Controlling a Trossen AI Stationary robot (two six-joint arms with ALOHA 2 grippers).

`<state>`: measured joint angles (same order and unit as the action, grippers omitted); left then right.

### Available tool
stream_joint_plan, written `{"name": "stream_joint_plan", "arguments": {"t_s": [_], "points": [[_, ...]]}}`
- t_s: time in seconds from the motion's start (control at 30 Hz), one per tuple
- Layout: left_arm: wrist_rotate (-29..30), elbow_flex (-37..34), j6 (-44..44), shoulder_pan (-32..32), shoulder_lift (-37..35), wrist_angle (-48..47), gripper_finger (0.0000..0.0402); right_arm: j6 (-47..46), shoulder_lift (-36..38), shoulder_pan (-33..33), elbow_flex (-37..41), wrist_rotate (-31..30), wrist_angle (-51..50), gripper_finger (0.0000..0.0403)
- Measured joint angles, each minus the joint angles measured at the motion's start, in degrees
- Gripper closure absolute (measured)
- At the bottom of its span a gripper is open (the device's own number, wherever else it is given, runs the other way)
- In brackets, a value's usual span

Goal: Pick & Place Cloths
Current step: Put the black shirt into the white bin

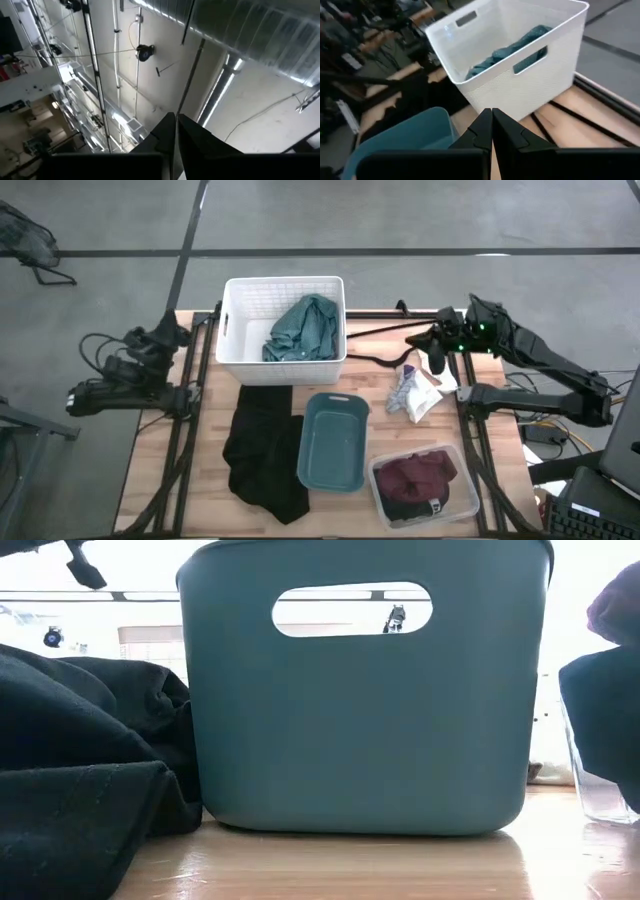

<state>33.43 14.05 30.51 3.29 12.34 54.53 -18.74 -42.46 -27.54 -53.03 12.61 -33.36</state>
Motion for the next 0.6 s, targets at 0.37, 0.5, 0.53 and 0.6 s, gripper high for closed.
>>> {"name": "stream_joint_plan", "arguments": {"t_s": [0.37, 0.5, 0.53, 0.6], "points": [[-6.87, 17.34, -8.58, 0.09, 12.00, -5.70, 0.0378, -0.26, 7.53, -0.10, 13.04, -15.50, 4.74, 0.0394], [-9.16, 25.84, -4.33, 0.02, 16.32, -26.30, 0.0378, -1.70, 9.10, -0.12, 15.82, -19.61, 5.70, 0.0394], [-9.05, 28.10, -2.51, 0.03, 17.53, -32.20, 0.0378, -0.42, 9.56, -0.12, 16.42, -19.64, 5.73, 0.0394], [-10.03, 33.15, 0.16, 0.00, 20.10, -45.44, 0.0378, 3.98, 10.65, -0.08, 17.43, -17.09, 5.99, 0.0394]]}}
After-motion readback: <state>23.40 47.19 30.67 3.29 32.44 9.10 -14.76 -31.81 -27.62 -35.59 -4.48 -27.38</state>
